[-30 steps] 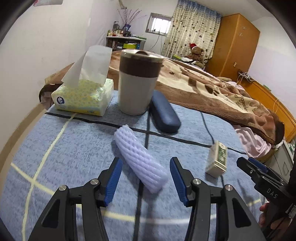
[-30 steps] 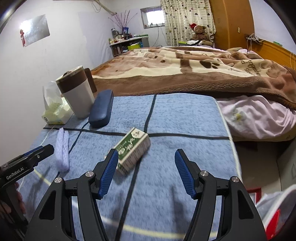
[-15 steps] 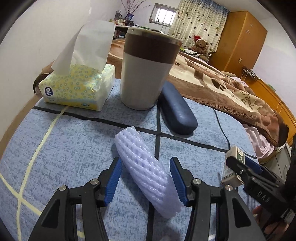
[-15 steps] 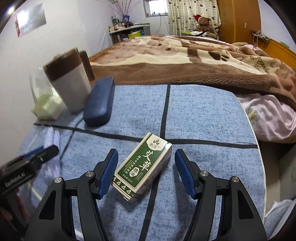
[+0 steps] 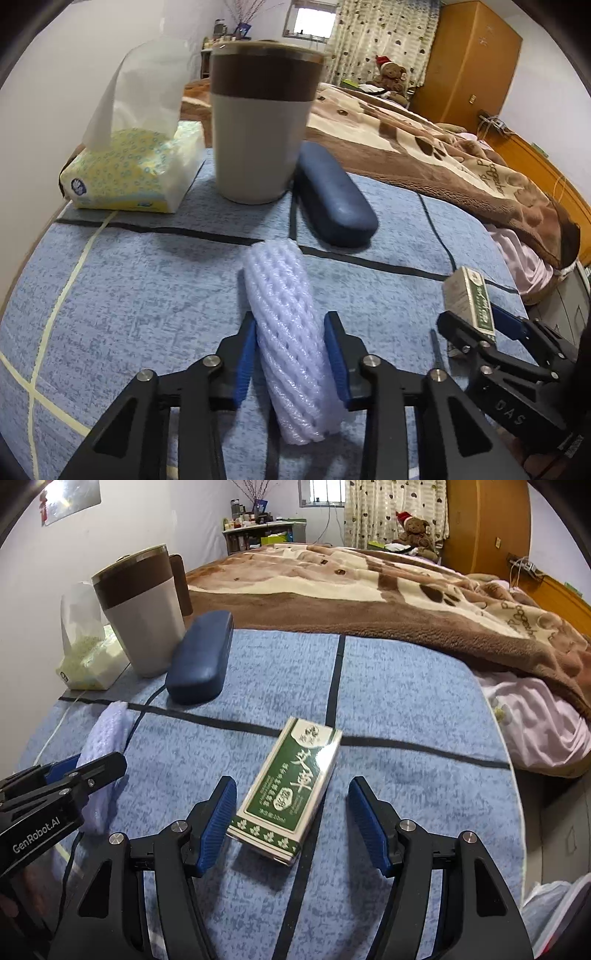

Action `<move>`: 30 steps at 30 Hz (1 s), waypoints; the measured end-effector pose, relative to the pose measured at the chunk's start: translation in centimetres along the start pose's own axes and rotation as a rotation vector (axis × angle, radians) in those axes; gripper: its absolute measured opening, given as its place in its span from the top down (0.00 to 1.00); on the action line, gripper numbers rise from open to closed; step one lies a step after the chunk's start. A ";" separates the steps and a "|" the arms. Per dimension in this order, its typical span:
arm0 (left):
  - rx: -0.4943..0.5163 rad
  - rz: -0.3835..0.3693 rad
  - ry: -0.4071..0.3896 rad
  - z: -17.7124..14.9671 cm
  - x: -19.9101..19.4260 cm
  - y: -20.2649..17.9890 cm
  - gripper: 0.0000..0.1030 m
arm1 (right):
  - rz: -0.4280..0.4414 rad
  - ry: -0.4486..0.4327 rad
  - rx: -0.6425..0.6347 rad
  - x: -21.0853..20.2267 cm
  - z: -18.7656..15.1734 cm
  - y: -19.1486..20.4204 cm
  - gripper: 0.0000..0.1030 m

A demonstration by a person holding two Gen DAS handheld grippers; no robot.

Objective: Collect trash
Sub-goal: 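Grasp the lavender foam net sleeve with the left tool while the right tool grasps the green herbal box, then carry the foam sleeve and green box over the bin and open both tools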

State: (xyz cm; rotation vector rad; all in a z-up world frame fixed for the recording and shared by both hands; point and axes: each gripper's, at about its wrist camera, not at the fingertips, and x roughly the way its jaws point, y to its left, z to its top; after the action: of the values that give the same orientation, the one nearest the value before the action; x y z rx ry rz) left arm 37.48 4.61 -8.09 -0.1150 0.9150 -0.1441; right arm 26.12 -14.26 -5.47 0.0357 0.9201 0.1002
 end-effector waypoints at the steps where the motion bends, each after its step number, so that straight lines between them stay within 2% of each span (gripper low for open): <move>1: 0.007 0.004 -0.004 -0.1 -0.2 -0.1 0.68 | 0.002 0.000 0.002 0.0 0.0 0.0 0.50; 2: 0.014 0.006 -0.008 -0.2 -0.4 -0.1 0.68 | 0.002 0.001 0.001 0.1 0.1 -0.1 0.53; 4: 0.017 0.003 -0.014 -0.2 -0.5 -0.4 0.69 | 0.003 -0.005 0.003 0.0 0.1 -0.1 0.69; 14: 0.051 -0.017 -0.044 -1.1 -2.5 -1.7 0.70 | 0.029 -0.063 -0.006 -1.6 -0.5 0.2 0.69; 30: 0.090 -0.055 -0.134 -4.0 -10.8 -4.6 0.70 | 0.055 -0.155 0.037 -7.9 -2.6 -1.5 0.69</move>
State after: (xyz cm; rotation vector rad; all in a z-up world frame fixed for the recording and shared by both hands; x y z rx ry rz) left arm 27.49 1.82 -1.35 -0.0652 0.7708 -0.2253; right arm 19.37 -16.59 -0.86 0.1014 0.7662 0.1297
